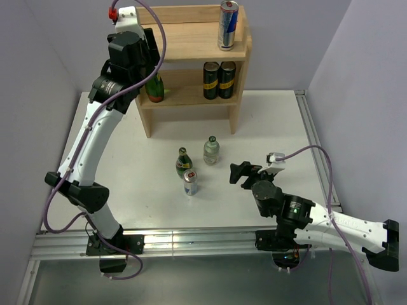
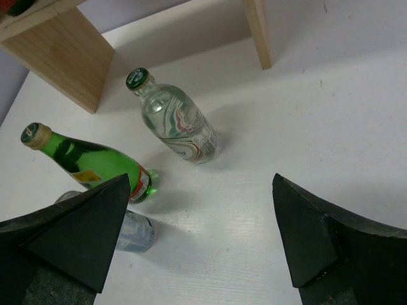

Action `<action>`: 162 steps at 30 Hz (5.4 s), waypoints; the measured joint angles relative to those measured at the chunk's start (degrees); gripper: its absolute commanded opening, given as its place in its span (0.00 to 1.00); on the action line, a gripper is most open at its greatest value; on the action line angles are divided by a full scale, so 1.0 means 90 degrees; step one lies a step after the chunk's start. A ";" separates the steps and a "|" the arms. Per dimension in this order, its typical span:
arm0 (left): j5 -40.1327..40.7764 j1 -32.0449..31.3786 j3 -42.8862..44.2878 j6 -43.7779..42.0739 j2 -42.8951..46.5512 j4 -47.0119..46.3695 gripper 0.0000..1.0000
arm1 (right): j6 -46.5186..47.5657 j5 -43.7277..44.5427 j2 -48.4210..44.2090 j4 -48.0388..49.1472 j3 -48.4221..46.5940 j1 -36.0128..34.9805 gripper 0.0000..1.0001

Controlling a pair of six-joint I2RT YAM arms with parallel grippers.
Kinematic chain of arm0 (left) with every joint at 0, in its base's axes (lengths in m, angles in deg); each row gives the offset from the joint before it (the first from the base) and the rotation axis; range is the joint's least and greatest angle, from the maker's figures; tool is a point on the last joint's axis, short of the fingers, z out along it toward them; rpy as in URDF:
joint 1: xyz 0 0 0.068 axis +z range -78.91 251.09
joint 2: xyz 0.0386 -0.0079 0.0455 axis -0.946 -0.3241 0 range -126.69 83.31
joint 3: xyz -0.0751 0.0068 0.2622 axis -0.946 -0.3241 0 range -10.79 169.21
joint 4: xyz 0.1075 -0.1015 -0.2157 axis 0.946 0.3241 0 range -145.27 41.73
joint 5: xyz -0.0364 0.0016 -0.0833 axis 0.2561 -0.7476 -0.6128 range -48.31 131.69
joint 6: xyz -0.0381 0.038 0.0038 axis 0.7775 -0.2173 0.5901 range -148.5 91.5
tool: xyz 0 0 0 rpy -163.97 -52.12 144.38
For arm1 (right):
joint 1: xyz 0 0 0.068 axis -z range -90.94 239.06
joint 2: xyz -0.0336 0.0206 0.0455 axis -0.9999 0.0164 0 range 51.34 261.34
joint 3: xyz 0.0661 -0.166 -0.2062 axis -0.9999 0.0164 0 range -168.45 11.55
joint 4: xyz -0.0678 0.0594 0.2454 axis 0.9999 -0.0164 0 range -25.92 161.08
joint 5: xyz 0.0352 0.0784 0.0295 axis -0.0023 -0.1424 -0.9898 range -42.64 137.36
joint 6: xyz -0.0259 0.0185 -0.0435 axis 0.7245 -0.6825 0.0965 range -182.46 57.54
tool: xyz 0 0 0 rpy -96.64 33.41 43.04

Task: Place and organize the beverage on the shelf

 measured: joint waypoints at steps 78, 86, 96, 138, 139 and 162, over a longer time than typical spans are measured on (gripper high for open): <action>-0.0194 0.0610 -0.0525 -0.0068 -0.0899 -0.2756 0.94 | -0.0185 -0.0027 0.0753 0.0384 0.0318 0.0000 1.00; -0.0146 0.0726 -0.0899 -0.0119 -0.0782 -0.2994 0.95 | -0.0187 -0.0022 0.0782 0.0386 0.0318 0.0000 1.00; -0.0177 0.0729 -0.0930 -0.0131 -0.0738 -0.3007 0.99 | -0.0187 -0.0019 0.0765 0.0386 0.0321 0.0000 1.00; 0.1766 -0.1535 -0.4731 0.1054 0.4471 -0.0306 0.99 | -0.0262 -0.0032 0.0512 0.0454 0.0420 0.0000 1.00; 0.1758 -0.1574 -0.4969 0.1161 0.4639 -0.0226 0.99 | -0.0262 -0.0046 0.0546 0.0454 0.0420 0.0000 1.00; 0.0962 -0.1758 -0.7740 0.2038 0.6489 0.0600 0.99 | 0.0333 -0.2880 0.4675 0.3291 -0.0469 -0.0699 1.00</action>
